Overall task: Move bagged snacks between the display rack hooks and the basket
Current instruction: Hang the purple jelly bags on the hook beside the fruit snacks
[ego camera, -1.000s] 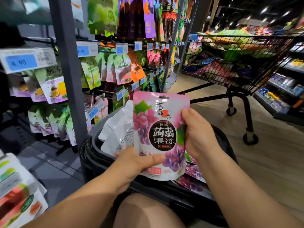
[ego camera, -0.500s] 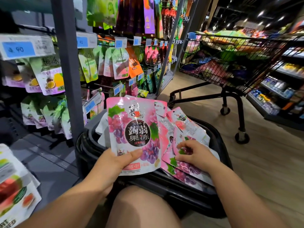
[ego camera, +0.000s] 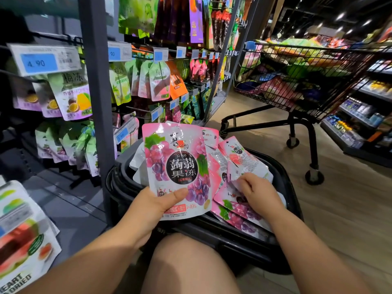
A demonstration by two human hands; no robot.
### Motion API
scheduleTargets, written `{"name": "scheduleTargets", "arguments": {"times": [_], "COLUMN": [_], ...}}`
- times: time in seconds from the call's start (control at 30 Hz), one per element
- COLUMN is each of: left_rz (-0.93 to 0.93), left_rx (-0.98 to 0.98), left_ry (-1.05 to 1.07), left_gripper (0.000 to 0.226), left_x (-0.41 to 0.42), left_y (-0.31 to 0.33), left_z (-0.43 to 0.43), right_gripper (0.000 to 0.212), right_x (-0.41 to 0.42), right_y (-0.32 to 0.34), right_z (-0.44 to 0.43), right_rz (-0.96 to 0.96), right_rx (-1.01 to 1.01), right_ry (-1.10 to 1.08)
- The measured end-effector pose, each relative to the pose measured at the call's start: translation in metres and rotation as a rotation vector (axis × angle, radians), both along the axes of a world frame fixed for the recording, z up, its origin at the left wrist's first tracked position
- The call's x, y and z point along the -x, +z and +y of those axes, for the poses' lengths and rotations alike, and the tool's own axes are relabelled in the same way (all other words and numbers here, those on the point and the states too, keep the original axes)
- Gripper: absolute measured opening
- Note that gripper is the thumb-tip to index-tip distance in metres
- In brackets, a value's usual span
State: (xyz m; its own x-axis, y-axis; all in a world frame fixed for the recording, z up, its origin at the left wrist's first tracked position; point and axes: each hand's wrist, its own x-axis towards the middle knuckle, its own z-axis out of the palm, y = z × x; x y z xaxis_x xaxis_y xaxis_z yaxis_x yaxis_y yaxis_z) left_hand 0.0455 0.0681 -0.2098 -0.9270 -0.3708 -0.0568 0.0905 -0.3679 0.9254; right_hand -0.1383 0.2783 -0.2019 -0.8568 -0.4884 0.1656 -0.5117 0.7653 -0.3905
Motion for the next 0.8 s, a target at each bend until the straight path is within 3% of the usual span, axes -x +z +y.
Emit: {"name": "scheduleTargets", "arguments": {"times": [0.27,0.37,0.5,0.67,0.8], "left_rz": [0.007,0.008,0.014,0.021,0.018], "left_rx": [-0.014,-0.003,0.004,0.012,0.021], "left_ry": [-0.003,-0.005,-0.014,-0.020,-0.023], "left_gripper": [0.043,0.042,0.042,0.042,0.042], "left_x": [0.000,-0.001,-0.001,-0.001,0.000], "left_y": [0.001,0.001,0.001,0.001,0.000], "left_z": [-0.001,-0.001,-0.001,-0.001,-0.002], "right_gripper": [0.024,0.026,0.026,0.025,0.019], "right_x": [-0.006,-0.010,-0.017,-0.021,-0.023], "right_y": [0.051,0.073,0.100,0.091,0.071], "right_z": [0.005,0.007,0.005,-0.002,-0.006], "right_rz": [0.199,0.117,-0.164,-0.343,-0.320], "right_rx": [0.661,0.844,1.196,1.184,1.172], "right_ry": [-0.218,-0.296,-0.365,-0.356,-0.308]}}
